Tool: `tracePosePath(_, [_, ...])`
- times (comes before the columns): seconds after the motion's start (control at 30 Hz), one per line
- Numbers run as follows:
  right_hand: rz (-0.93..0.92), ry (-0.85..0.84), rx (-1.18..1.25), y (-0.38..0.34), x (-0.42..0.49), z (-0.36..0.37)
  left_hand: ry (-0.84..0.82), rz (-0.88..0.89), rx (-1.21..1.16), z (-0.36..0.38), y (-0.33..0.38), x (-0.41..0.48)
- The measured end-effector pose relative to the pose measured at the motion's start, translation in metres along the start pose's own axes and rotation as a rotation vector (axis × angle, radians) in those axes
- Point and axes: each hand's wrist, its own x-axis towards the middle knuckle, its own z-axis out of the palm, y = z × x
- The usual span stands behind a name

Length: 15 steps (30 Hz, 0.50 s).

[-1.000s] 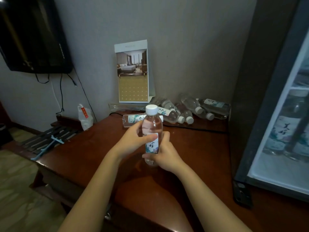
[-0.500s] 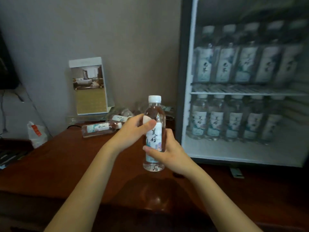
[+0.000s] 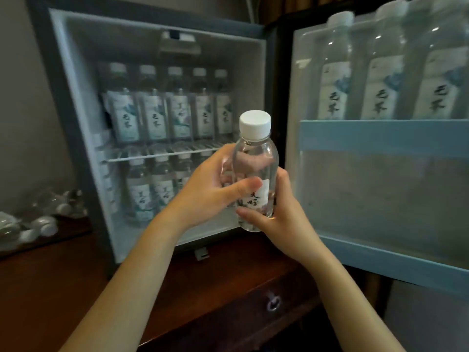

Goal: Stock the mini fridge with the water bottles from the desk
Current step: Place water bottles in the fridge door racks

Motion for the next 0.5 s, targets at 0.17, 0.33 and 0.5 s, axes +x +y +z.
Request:
tracePosePath(0.17, [0.049,0.119,-0.15,0.009,-0.015,-0.059,-0.108,0.066,-0.052,0.054,-0.001,0.034])
tracePosePath(0.33, [0.098,0.157,-0.242,0.029,-0.021,-0.085,-0.182,0.064,-0.091,0.081,-0.014,0.046])
tracePosePath(0.5, [0.169,0.142,-0.286,0.05,-0.022,-0.089,-0.195,0.031,-0.057,0.092,-0.029,0.052])
